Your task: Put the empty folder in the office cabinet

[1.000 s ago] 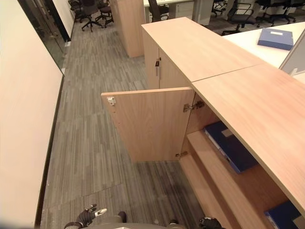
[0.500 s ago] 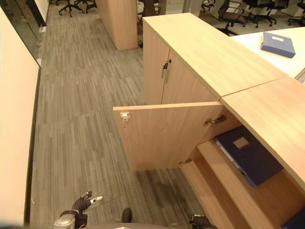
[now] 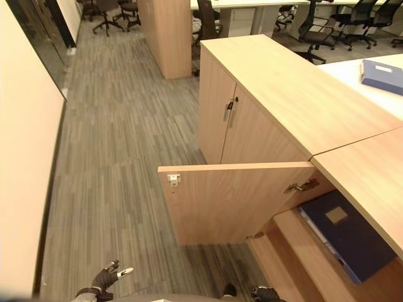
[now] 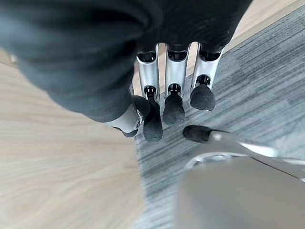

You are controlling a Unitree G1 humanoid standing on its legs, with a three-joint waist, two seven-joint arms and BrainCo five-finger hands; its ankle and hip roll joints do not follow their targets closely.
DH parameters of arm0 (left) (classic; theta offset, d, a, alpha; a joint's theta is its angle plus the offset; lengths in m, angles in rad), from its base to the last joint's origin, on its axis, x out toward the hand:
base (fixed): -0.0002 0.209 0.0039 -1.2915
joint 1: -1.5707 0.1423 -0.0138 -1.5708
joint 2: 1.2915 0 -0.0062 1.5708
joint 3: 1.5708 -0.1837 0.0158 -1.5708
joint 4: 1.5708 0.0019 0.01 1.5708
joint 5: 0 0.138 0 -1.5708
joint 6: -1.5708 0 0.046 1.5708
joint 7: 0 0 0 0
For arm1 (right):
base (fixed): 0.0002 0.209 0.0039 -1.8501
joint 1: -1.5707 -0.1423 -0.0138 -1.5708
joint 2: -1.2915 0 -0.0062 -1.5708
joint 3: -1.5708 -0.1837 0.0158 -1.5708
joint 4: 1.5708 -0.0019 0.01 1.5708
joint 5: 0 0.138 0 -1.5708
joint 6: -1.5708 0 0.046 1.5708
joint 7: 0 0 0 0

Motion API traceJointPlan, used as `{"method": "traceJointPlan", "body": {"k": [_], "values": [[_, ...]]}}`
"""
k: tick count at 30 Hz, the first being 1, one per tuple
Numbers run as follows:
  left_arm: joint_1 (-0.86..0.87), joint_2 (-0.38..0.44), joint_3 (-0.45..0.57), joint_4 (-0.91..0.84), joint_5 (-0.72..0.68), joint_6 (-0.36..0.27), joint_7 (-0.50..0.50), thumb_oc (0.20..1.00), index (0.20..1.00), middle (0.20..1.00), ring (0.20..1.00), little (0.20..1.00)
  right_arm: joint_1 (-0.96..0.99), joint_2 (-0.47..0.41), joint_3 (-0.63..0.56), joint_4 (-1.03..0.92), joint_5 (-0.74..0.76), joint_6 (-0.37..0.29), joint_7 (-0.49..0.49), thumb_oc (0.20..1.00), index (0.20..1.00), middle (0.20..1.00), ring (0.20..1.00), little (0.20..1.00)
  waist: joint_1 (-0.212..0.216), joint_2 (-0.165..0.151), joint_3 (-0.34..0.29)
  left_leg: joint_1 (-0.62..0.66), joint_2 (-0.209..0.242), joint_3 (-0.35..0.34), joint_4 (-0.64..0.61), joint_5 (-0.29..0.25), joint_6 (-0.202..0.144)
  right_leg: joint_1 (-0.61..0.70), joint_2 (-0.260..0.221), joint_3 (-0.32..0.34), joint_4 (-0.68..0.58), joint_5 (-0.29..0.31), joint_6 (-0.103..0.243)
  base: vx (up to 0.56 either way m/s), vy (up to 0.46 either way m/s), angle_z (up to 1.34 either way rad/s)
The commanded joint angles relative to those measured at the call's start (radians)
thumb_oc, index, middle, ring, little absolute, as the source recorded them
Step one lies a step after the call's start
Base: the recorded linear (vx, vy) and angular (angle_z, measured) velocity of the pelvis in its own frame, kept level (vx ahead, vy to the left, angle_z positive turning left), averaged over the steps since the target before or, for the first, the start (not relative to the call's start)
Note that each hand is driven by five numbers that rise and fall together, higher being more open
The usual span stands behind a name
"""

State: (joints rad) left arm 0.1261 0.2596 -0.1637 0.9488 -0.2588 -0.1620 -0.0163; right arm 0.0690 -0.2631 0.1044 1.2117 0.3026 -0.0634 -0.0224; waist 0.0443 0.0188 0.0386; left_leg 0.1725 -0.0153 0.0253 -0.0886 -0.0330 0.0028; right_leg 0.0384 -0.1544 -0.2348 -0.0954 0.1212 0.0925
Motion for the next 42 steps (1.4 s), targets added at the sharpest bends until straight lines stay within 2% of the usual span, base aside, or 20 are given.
{"method": "traceJointPlan", "body": {"k": [1,12,16,20,24,31,42], "values": [[-0.070,0.035,0.009,-0.009,-0.018,-0.050,0.004,1.000,1.000,1.000,1.000,1.000,-0.006,-0.012,-0.012,0.014,0.006,-0.015,-0.012,0.200,0.200,0.200,0.200,0.200,-0.001,-0.029,0.009,-0.090,0.049,-0.018,0.001,0.011,-0.068,0.118,-0.050,0.008,0.023,-0.121,0.098,0.02,-0.062,-0.02],[-0.130,0.072,0.025,-0.223,-0.096,-0.073,0.011,1.000,1.000,1.000,1.000,1.000,0.002,-0.021,-0.002,-0.005,-0.018,-0.015,-0.005,0.200,0.200,0.200,0.200,0.200,-0.027,-0.002,-0.003,-0.067,0.079,0.017,0.001,0.012,-0.092,0.129,-0.037,0.022,0.008,-0.136,0.090,0.00,-0.045,-0.08],[-0.175,0.093,0.036,-0.231,-0.114,-0.077,0.019,1.000,1.000,1.000,1.000,1.000,-0.002,-0.022,0.006,-0.005,-0.020,-0.015,0.001,0.200,0.200,0.200,0.200,0.200,-0.037,0.002,-0.007,-0.059,0.084,0.029,0.001,0.011,-0.095,0.131,-0.035,0.029,0.008,-0.139,0.090,0.02,-0.023,-0.08],[-0.296,0.141,0.038,-0.186,-0.148,-0.080,0.027,1.000,1.000,1.000,1.000,1.000,-0.006,-0.026,0.032,-0.013,-0.020,-0.016,0.012,0.200,0.200,0.200,0.200,0.200,-0.071,0.005,-0.015,-0.049,0.092,0.050,0.001,0.009,-0.102,0.132,-0.029,0.044,0.008,-0.138,0.088,0.03,-0.016,-0.08],[-0.363,0.152,0.027,-0.166,-0.159,-0.084,0.028,1.000,1.000,1.000,1.000,1.000,0.001,-0.026,0.045,-0.017,-0.026,-0.019,0.016,0.200,0.200,0.200,0.200,0.200,-0.091,0.004,-0.020,-0.041,0.097,0.064,0.001,0.005,-0.105,0.132,-0.026,0.054,0.008,-0.136,0.090,0.01,-0.008,-0.08],[-0.431,0.131,-0.034,-0.160,-0.163,-0.081,0.006,1.000,1.000,1.000,1.000,1.000,0.002,-0.020,0.058,-0.005,-0.033,-0.015,0.022,0.200,0.200,0.200,0.200,0.200,-0.111,-0.004,-0.024,-0.037,0.104,0.082,0.001,0.000,-0.105,0.122,-0.025,0.074,0.011,-0.130,0.095,0.01,-0.005,-0.12],[-0.431,0.092,-0.131,-0.219,-0.137,-0.065,-0.051,1.000,1.000,1.000,1.000,1.000,-0.008,-0.021,0.053,0.018,-0.045,-0.005,0.025,0.200,0.200,0.200,0.200,0.200,-0.121,-0.009,-0.018,-0.035,0.102,0.100,0.001,-0.005,-0.101,0.114,-0.026,0.086,0.013,-0.124,0.100,0.00,0.010,-0.06]]}}
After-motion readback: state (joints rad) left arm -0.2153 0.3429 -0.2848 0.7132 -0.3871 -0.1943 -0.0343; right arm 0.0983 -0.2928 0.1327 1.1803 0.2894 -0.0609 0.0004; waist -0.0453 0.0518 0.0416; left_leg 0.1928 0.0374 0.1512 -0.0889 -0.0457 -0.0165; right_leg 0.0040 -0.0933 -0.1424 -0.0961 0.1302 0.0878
